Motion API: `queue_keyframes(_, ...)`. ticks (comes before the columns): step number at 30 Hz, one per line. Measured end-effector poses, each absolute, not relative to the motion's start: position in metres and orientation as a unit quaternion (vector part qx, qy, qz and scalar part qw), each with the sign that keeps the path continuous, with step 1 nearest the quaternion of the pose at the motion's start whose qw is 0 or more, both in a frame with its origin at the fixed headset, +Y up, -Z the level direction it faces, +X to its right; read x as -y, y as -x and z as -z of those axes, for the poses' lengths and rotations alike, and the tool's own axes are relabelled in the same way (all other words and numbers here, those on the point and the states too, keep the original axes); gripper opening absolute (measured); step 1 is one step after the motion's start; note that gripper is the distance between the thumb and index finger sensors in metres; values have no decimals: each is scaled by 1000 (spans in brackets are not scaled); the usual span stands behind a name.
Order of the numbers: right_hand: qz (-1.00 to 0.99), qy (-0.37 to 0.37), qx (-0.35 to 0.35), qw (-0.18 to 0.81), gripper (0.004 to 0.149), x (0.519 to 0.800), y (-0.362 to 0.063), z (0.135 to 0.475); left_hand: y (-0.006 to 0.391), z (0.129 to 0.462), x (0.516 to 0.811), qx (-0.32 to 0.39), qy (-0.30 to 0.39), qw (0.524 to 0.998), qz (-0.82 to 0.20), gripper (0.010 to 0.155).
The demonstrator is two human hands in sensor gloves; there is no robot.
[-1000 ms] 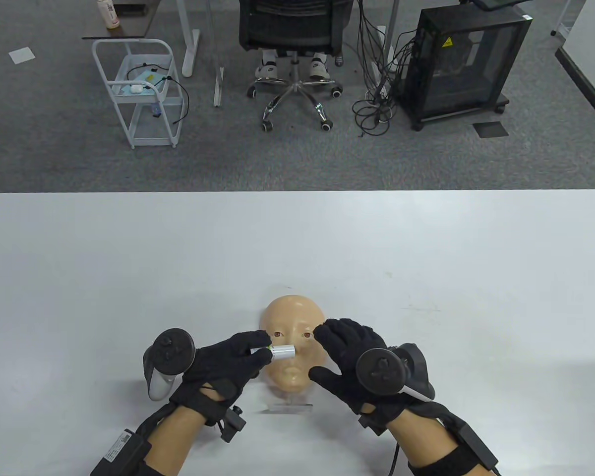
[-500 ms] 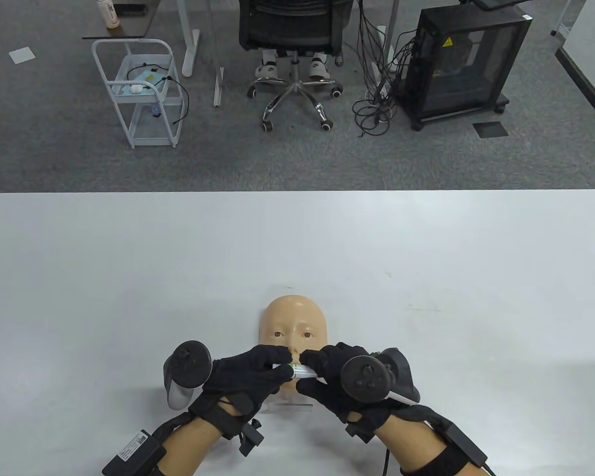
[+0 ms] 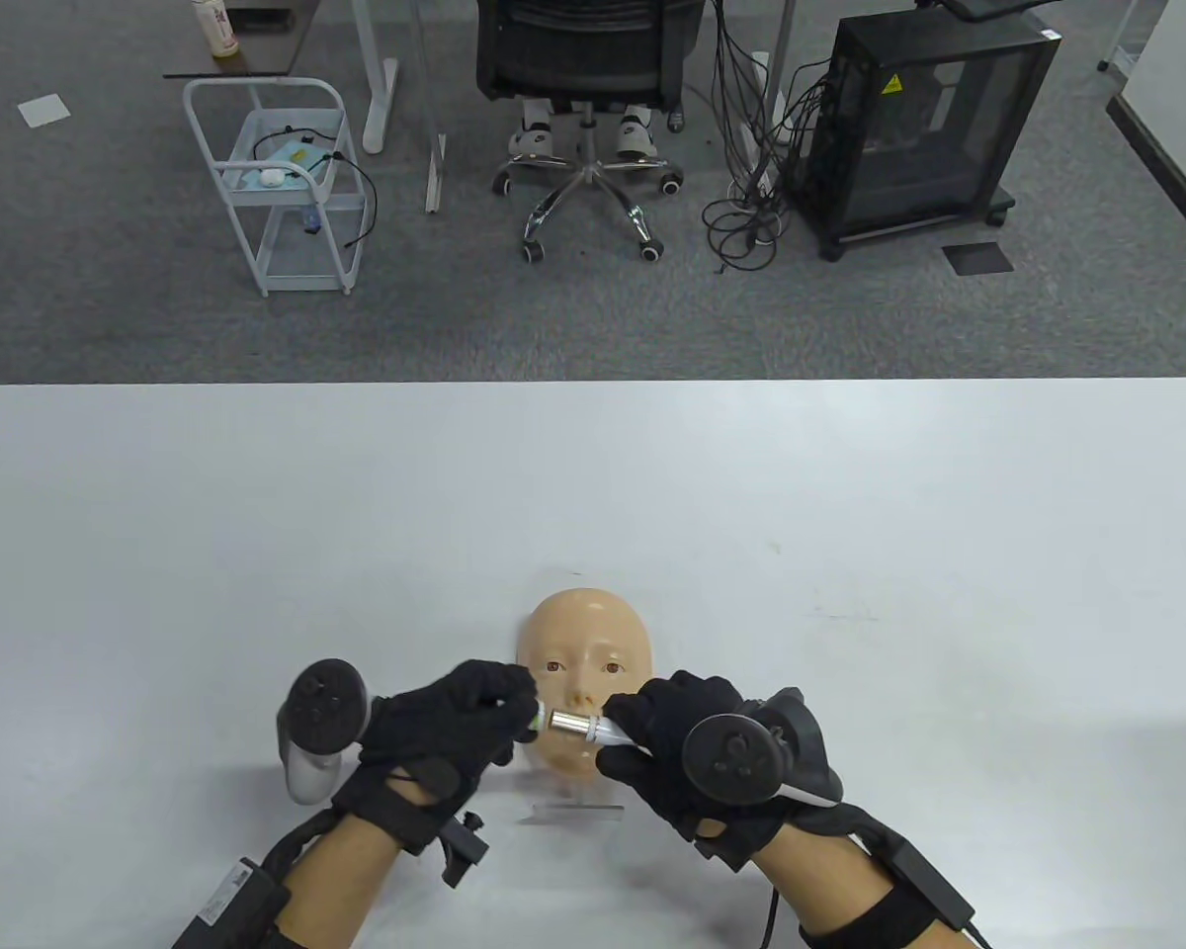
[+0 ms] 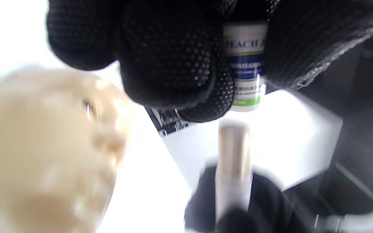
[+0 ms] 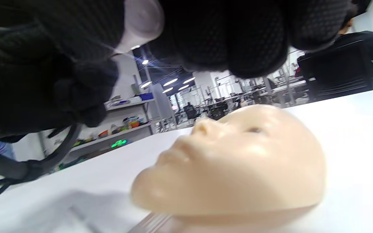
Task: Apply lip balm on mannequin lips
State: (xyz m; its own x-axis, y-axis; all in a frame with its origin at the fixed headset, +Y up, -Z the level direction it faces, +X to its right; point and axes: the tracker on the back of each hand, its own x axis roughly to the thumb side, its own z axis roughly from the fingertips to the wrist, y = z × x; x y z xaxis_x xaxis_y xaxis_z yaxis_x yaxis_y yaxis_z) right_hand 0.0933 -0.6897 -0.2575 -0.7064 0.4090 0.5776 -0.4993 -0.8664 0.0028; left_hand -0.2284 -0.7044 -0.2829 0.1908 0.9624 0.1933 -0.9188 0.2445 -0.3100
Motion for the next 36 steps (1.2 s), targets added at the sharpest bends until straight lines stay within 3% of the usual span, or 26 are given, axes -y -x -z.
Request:
queue_keyframes(2,-922,-279,77,256,59,691,-102,262,250,289,706,172,96,788,-583,49)
queue_keyframes(4,-921,-271,75,270,59,691,-108,266,259,294,707,127,51,844,-519,50)
queue_keyframes(7,-916,-261,78,295,60,693,-115,269,250,296,709,111,18,952,-284,51)
queue_keyframes(9,-916,-260,78,295,59,693,-117,270,238,299,712,116,31,983,-141,51)
queue_keyframes(17,-914,-263,75,301,60,692,-118,268,228,313,747,108,69,987,-100,50)
queue_keyframes(31,-913,-269,73,298,60,692,-116,266,224,315,755,95,85,991,-43,55)
queue_keyframes(36,-914,-271,72,295,59,692,-115,266,225,315,755,96,87,990,-56,70)
